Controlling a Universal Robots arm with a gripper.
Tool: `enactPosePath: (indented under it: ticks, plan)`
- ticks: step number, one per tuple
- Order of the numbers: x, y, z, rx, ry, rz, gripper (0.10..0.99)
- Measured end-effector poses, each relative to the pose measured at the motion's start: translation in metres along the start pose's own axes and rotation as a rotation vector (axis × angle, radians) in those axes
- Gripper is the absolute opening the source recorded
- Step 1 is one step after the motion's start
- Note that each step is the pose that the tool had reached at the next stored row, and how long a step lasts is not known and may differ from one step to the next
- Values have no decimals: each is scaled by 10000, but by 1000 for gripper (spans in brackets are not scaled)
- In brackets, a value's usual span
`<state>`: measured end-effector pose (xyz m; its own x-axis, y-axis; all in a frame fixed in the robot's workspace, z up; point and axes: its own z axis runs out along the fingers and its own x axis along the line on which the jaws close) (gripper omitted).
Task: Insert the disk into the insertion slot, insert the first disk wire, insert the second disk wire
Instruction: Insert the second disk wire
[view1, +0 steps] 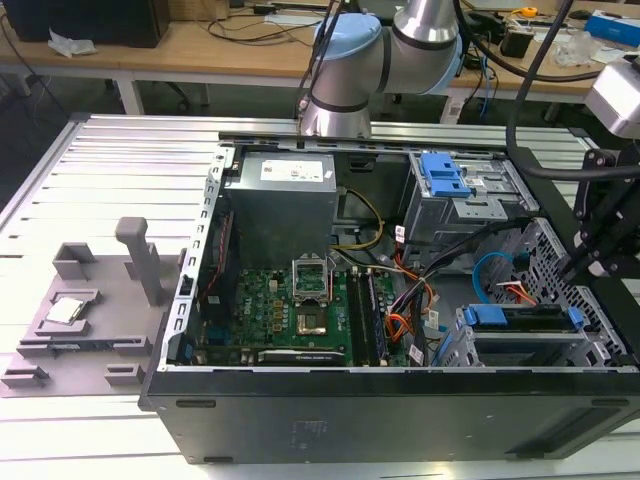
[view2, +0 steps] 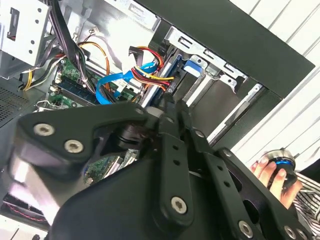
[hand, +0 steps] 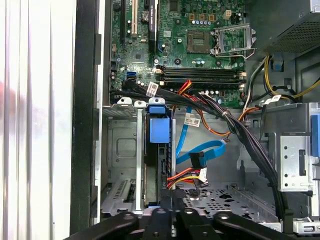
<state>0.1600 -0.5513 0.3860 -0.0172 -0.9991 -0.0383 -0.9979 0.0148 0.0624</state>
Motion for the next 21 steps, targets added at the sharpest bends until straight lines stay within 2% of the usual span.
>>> enactPosePath:
  ticks: [2,5,8,10,11,12,14,15,17,21]
  plan:
    - [0,0,0,0,0,0,302]
    - [-51,13,3,0,-2,0,302]
    - [-190,56,12,0,-2,0,302]
    - [-307,126,27,0,23,-8,302]
    - [-326,174,39,-1,73,-63,302]
    - [-325,193,46,-3,89,-137,302]
    - [-323,260,67,-17,216,-546,302]
    - [-322,288,79,-21,249,-664,302]
    - [-321,324,105,-26,266,-833,302]
    - [-320,333,128,-46,323,-1315,302]
